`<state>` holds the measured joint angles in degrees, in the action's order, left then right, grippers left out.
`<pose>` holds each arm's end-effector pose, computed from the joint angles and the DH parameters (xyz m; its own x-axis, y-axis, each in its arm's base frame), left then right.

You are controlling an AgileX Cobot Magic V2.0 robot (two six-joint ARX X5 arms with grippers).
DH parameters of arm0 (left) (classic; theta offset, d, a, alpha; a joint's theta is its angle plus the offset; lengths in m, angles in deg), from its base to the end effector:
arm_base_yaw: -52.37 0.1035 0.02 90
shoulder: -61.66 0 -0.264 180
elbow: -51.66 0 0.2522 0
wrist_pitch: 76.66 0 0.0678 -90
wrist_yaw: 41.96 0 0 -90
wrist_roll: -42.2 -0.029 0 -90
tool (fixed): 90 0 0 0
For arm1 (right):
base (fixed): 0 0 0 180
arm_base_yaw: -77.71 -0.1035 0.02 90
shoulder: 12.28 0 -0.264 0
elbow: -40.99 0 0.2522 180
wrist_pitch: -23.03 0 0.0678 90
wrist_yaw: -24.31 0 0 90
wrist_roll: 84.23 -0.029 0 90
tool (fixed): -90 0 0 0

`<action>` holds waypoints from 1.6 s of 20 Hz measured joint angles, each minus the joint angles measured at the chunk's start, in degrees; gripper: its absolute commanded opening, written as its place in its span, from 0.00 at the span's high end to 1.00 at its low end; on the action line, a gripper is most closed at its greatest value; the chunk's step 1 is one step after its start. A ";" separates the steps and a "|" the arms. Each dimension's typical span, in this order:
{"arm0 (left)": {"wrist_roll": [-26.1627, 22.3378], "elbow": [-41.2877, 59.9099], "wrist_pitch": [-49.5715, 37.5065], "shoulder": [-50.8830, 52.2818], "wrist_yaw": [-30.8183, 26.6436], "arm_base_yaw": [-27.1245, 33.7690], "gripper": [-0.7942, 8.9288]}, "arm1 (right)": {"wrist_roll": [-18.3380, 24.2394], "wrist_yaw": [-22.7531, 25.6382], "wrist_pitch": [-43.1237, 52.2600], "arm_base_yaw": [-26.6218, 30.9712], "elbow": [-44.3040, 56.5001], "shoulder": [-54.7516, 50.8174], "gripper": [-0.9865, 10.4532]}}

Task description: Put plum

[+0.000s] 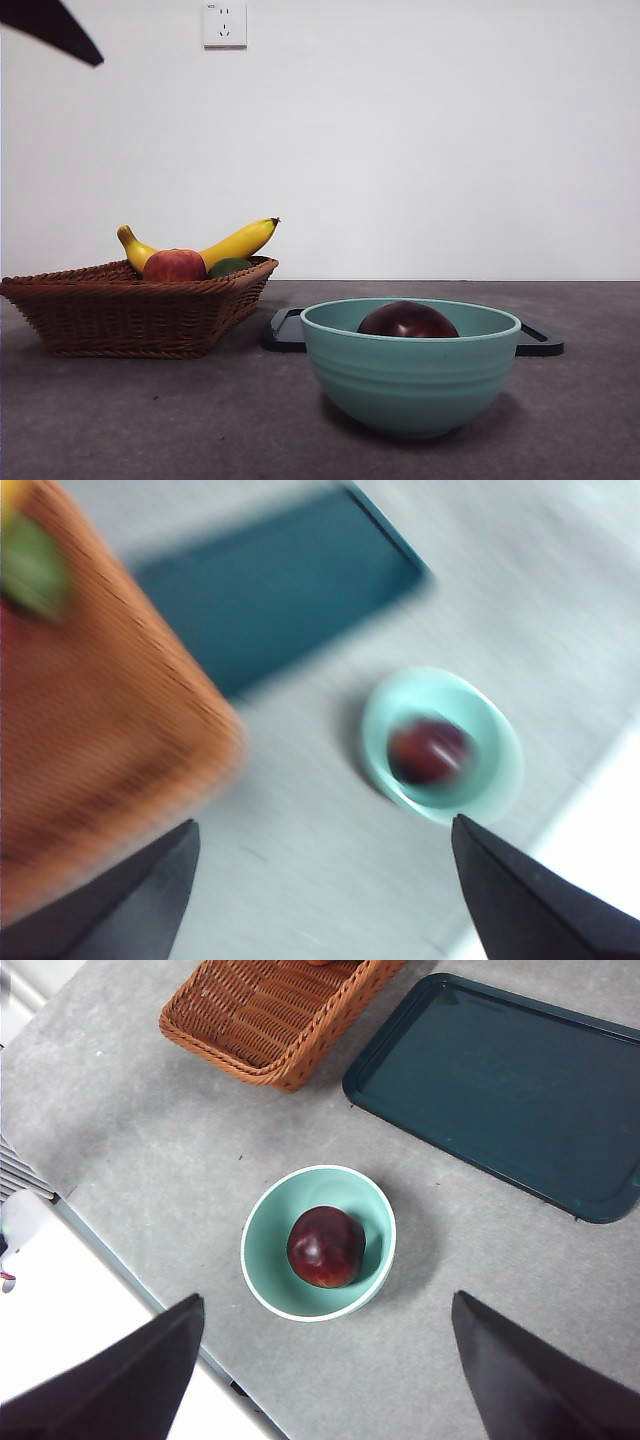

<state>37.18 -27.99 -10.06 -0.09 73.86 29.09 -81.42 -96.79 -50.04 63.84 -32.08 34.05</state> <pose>0.1760 -0.0895 0.3430 0.3736 -0.6349 -0.6763 0.6778 0.6846 -0.2682 0.1196 0.0450 0.3409 0.4502 0.6432 -0.6194 -0.5853 0.7364 0.3393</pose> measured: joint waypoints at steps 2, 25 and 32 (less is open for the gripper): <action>0.00 5.31 1.20 2.40 6.01 -0.44 0.51 | 0.00 -0.02 0.00 0.00 -0.02 0.00 0.57; -1.09 10.93 6.12 4.46 12.00 -0.59 0.51 | -3.10 0.00 4.55 -3.04 8.26 7.02 0.57; -1.11 10.93 6.12 4.46 12.00 -0.59 0.51 | -7.58 6.49 19.50 -9.99 11.21 20.15 0.60</action>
<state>36.07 -17.06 -3.94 4.36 85.86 28.50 -89.01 -90.29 -30.54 53.85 -20.86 54.20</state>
